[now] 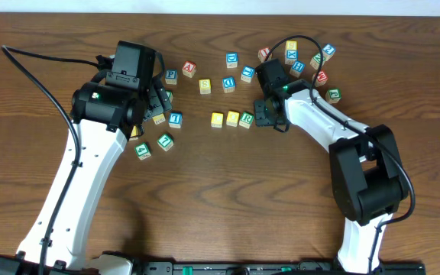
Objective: Spell out CORL
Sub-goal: 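Lower the L block beside the R block and open the right gripper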
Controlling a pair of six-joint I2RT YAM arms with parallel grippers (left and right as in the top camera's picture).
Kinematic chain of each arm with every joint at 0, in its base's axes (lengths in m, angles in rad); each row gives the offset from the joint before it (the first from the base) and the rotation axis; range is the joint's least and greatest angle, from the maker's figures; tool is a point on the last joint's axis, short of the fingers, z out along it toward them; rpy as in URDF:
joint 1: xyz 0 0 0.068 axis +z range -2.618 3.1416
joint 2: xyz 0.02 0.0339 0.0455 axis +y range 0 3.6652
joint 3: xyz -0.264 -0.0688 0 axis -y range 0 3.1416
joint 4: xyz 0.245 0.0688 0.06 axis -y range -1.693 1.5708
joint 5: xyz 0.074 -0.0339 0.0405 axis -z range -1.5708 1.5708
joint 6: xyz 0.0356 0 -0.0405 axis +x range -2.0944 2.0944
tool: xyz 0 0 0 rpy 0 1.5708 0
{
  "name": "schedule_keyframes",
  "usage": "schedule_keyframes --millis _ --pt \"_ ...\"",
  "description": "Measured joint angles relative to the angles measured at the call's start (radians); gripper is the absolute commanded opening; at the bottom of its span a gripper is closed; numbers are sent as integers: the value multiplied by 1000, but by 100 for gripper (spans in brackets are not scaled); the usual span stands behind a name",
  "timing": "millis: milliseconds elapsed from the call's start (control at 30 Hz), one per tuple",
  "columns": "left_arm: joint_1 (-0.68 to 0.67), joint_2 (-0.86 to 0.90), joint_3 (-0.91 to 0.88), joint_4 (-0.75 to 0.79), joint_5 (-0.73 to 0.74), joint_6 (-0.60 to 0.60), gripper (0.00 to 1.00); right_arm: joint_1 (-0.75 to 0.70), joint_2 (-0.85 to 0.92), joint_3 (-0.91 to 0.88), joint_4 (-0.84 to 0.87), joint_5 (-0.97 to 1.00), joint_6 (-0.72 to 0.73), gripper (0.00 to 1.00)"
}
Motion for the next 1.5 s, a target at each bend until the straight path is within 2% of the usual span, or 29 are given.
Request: schedule_keyframes --millis 100,300,367,600,700,733,1067,1267,1500 --pt "0 0 0 2 0 0 93 0 -31 0 0 -2 0 45" --pt "0 0 0 21 0 0 92 5 -151 0 8 -39 5 36" --pt "0 0 0 21 0 0 86 12 -162 0 6 -55 14 33" --pt "0 18 0 33 44 27 37 22 -151 0 -27 -46 110 33" --pt "0 69 0 57 94 35 11 4 -151 0 -48 -40 142 33" --pt "0 91 0 66 112 42 8 -4 -151 0 -56 -38 149 33" --pt "0 336 -5 169 283 106 7 -64 -140 -1 -80 -30 199 31" --pt "-1 410 -7 215 330 161 7 -73 -99 -1 -78 -31 218 24" --pt "-18 454 -7 254 349 192 8 -73 -47 -3 -73 -34 238 23"
